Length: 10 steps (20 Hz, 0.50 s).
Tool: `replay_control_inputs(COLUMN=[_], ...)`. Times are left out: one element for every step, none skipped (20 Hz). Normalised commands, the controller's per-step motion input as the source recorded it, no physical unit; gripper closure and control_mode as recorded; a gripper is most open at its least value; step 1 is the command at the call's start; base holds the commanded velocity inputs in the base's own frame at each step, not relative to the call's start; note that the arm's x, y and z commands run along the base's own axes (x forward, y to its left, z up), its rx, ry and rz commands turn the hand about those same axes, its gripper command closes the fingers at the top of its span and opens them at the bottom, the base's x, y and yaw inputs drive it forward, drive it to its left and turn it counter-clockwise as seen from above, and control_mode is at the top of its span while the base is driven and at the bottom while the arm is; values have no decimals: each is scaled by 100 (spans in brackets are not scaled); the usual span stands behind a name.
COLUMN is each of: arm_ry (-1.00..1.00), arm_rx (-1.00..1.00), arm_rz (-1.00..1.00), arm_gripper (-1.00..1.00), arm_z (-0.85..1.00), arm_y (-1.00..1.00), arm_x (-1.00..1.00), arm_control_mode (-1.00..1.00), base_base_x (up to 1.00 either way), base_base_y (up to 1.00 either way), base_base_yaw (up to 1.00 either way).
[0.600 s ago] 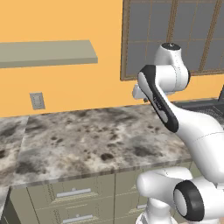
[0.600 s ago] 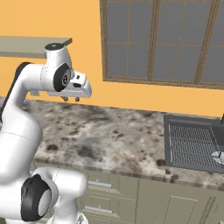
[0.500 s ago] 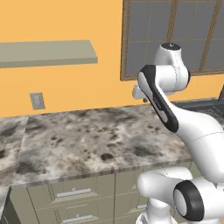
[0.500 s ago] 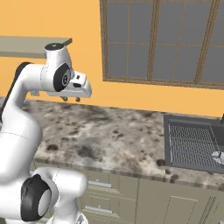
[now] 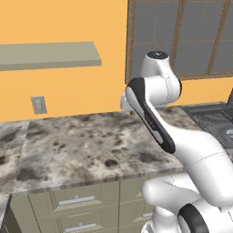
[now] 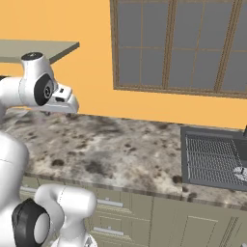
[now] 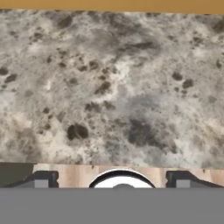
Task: Take the pizza cutter from the drawer on the left and place it on the dining counter for cutting.
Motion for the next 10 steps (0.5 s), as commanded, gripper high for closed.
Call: replay_control_inputs(arm_ry=[0,0,0,0,0,0,0,0,0,0], arm_rx=[0,0,0,0,3,2,3,7,11,13], arm_rz=[-9,-10,-11,-13,-14,-17,-19,-20,-23,-26], arm_gripper=[-100,-100,-100,-100,-100,-100,-100,-100,-100,-100], arm_z=[-7,-9,-9,-10,-6,-4,-4,-4,-9,-14], arm_y=[83,82,76,69,59,66,59,49,36,25], arm_x=[-41,-36,-34,-28,-19,-14,-10,-10,-11,-9], arm_control_mode=[-100,-100,-100,-100,-100,-100,-100,-100,-100,-100], base_base_x=[0,0,0,0,0,0,0,0,0,0], base_base_y=[0,0,0,0,0,0,0,0,0,0], base_base_yaw=[0,0,0,0,0,0,0,0,0,0])
